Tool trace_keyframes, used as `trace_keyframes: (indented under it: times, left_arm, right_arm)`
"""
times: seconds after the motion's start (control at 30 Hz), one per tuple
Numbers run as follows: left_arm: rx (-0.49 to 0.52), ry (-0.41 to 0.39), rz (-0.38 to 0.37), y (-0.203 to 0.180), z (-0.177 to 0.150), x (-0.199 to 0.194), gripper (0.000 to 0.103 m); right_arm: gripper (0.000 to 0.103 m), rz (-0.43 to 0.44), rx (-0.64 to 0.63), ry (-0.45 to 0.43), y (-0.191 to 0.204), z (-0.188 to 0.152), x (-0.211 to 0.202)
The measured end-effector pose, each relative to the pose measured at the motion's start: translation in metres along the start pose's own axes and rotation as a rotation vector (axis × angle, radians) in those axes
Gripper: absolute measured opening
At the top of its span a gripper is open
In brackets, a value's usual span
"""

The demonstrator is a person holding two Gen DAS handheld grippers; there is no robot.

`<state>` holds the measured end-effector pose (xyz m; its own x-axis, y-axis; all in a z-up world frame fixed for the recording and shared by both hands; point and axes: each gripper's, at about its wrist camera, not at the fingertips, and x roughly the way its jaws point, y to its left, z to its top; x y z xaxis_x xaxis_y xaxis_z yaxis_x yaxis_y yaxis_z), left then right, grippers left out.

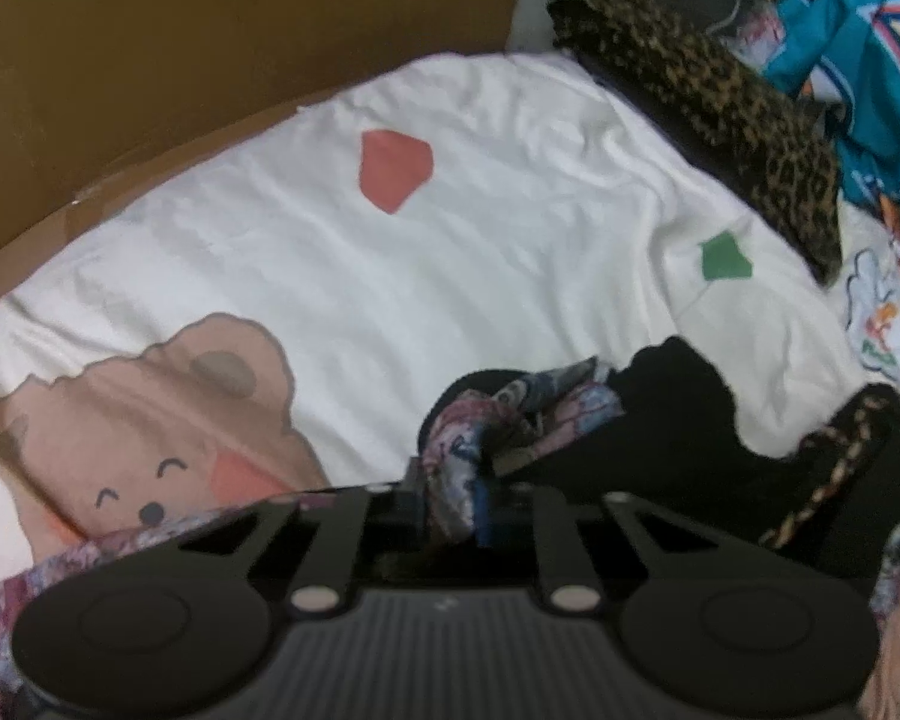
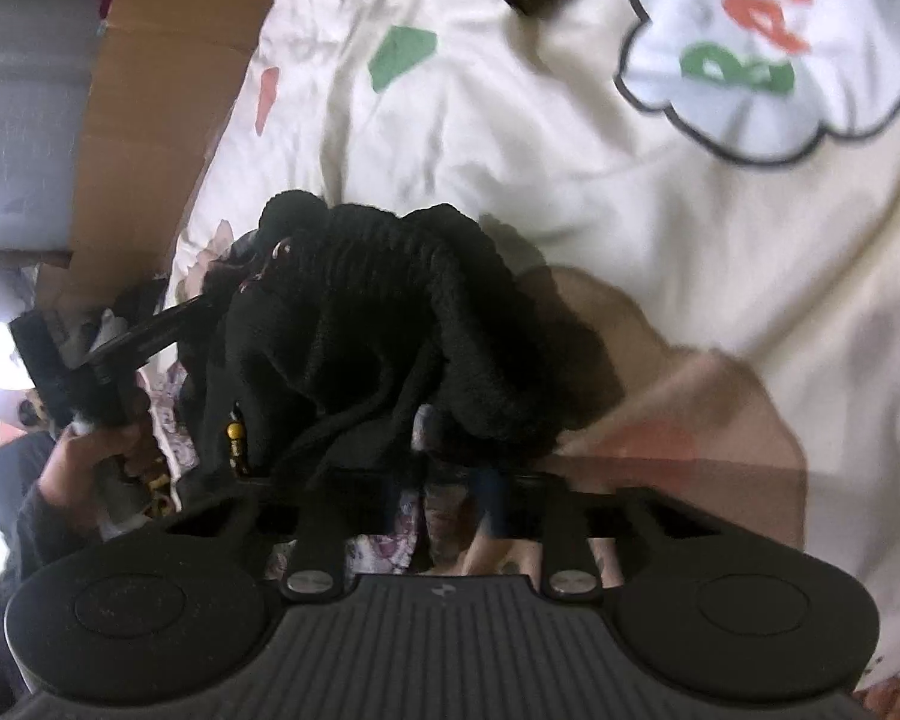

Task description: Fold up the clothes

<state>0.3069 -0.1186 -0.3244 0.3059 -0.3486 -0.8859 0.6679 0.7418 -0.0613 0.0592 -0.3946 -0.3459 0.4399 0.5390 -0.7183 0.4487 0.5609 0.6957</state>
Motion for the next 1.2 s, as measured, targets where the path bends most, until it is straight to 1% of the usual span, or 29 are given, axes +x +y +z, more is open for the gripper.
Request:
trace_keyframes:
  times: [0.07, 0.27, 0.37, 0.5, 0.63, 0.73, 0.83, 0.93, 1.13, 1.2]
  left_arm:
    - [-0.007, -0.029, 0.009, 0.000, -0.002, -0.010, 0.012]
    - [-0.064, -0.117, 0.052, 0.012, -0.005, -0.042, 0.011]
    - [-0.106, -0.150, 0.088, 0.025, -0.003, -0.052, 0.010]
    - [-0.192, -0.174, 0.130, 0.046, 0.000, -0.059, 0.010]
    - [-0.246, -0.144, 0.148, 0.061, -0.005, -0.053, 0.010]
    - [-0.260, -0.082, 0.157, 0.066, -0.016, -0.040, 0.010]
    - [-0.280, -0.027, 0.152, 0.066, -0.030, -0.028, 0.010]
    - [-0.272, -0.005, 0.152, 0.063, -0.043, -0.023, 0.011]
    - [-0.298, 0.007, 0.138, 0.064, -0.051, -0.028, 0.011]
    - [-0.302, 0.013, 0.139, 0.063, -0.051, -0.031, 0.014]
  right_arm:
    - [0.012, -0.010, -0.032, -0.023, 0.006, 0.000, -0.005]
    - [0.010, -0.021, -0.094, -0.082, 0.022, 0.007, -0.015]
    - [0.009, -0.031, -0.117, -0.111, 0.028, 0.020, -0.018]
    - [0.009, -0.041, -0.137, -0.155, 0.032, 0.039, -0.024]
    - [0.008, -0.050, -0.161, -0.182, 0.036, 0.057, -0.030]
    - [0.008, -0.070, -0.171, -0.177, 0.034, 0.062, -0.024]
    - [0.007, -0.099, -0.168, -0.162, 0.027, 0.060, -0.019]
    - [0.007, -0.122, -0.169, -0.151, 0.021, 0.057, -0.013]
    - [0.007, -0.141, -0.175, -0.148, 0.019, 0.051, -0.010]
    - [0.009, -0.146, -0.180, -0.147, 0.021, 0.049, -0.010]
